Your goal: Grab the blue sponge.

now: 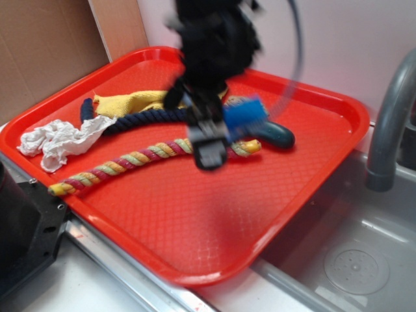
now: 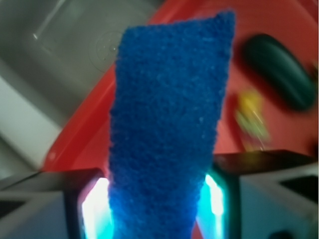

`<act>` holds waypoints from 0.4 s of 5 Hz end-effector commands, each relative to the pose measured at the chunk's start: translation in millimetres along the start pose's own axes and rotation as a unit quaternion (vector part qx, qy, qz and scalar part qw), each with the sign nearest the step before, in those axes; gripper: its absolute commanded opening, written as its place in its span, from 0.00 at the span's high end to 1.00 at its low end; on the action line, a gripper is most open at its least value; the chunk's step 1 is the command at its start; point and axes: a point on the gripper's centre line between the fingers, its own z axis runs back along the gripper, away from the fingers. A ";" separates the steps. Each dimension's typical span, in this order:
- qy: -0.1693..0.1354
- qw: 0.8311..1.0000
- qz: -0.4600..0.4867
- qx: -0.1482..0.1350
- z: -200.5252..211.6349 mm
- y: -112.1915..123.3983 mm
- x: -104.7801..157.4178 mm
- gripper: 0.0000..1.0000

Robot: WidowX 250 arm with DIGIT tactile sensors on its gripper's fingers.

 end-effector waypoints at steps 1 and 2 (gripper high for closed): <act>-0.059 0.973 0.221 0.030 90.2 11.2 -44.1 1.00; -0.020 0.947 0.313 0.066 114.7 26.8 -43.2 1.00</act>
